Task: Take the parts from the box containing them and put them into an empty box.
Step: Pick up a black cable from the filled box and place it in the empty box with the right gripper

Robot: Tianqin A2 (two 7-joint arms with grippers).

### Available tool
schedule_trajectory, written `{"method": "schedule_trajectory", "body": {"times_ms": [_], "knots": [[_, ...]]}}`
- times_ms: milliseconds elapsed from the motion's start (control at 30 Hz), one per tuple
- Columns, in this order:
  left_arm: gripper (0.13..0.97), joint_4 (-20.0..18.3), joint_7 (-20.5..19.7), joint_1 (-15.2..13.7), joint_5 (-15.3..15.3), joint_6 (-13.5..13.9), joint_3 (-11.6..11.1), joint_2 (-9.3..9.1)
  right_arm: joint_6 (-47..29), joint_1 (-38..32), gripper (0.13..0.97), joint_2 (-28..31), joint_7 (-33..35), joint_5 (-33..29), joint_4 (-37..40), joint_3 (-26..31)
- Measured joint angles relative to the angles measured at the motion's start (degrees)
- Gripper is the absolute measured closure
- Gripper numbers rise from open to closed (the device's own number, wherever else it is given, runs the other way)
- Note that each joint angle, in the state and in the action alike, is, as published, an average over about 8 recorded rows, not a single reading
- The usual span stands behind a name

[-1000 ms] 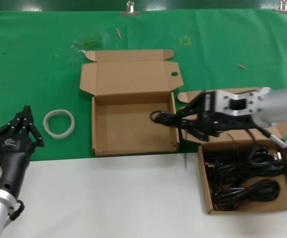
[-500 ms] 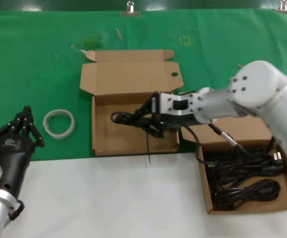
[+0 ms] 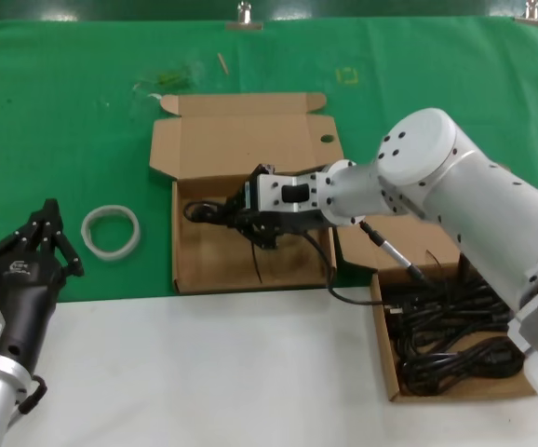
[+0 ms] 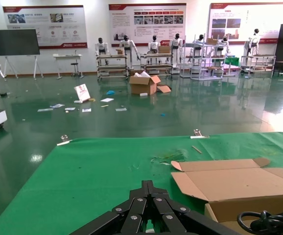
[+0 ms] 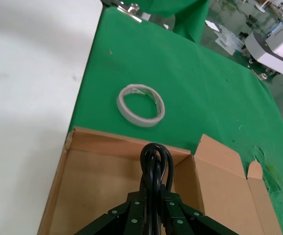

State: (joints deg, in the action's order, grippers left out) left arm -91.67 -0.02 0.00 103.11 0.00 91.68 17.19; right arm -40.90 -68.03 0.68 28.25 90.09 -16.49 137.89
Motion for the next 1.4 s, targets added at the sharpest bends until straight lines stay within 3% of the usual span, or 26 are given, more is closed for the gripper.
{"method": "schedule_trajectory", "body": {"times_ms": [267,567,900,1400], "knots": [[0.957,0.0,0.0,0.0,0.0,0.0,0.0,0.00,3.8,-1.3,0.921,-0.6,3.2,10.1,3.2,9.8],[0.957,0.0,0.0,0.0,0.0,0.0,0.0,0.00,5.6,-1.0,0.921,-0.7,6.5,16.5,4.0,15.6],[0.957,0.0,0.0,0.0,0.0,0.0,0.0,0.00,6.9,-0.2,0.921,-0.7,9.0,20.4,3.7,19.1],[0.957,0.0,0.0,0.0,0.0,0.0,0.0,0.00,7.6,0.4,0.876,-0.7,9.2,20.9,2.3,19.8]]}}
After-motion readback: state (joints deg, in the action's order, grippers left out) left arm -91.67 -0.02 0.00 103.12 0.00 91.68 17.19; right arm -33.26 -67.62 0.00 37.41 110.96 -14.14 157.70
